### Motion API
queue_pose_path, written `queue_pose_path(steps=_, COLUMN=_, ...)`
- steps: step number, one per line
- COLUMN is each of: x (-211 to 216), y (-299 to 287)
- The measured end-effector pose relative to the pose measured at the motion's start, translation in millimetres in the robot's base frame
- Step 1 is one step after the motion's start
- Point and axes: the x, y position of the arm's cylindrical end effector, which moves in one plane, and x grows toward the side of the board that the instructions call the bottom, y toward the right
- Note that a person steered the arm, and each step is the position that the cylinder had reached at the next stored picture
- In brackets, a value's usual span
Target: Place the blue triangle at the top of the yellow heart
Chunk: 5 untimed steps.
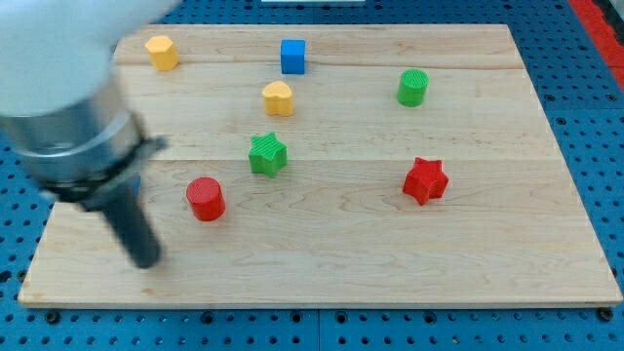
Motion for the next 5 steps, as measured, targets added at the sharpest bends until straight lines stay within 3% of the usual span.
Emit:
queue_pose_path(steps=2, x=-75, y=-22)
queue_pose_path(steps=3, x=-79, y=-48)
queue_pose_path(steps=5, x=-137, y=12)
